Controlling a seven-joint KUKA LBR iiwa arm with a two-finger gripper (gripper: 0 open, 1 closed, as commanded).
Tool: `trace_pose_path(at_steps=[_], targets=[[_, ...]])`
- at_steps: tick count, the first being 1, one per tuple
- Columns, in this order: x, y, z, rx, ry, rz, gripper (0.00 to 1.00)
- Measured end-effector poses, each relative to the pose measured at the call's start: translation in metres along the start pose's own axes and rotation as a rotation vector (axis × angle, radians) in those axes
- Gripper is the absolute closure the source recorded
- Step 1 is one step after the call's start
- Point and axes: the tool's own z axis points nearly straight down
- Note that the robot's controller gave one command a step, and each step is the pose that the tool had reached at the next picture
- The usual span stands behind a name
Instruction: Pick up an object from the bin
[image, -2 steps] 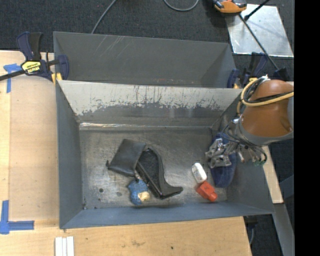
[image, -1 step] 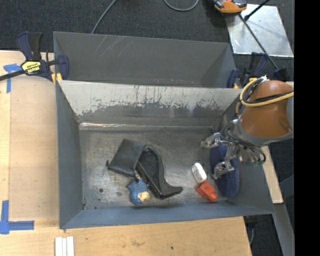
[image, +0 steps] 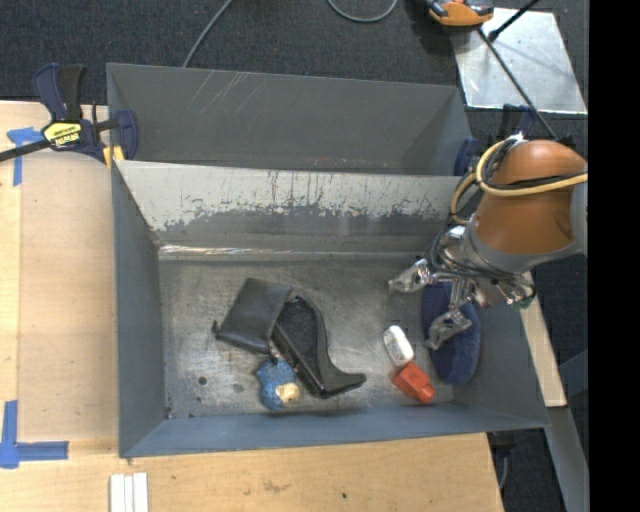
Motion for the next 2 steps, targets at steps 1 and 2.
trace_pose_path(at_steps=[1,2], targets=[[-0.005,0.076,-0.085,0.040,-0.002,-0.248,0.00],[-0.009,0.006,-0.030,0.029,-0.005,-0.320,0.00]])
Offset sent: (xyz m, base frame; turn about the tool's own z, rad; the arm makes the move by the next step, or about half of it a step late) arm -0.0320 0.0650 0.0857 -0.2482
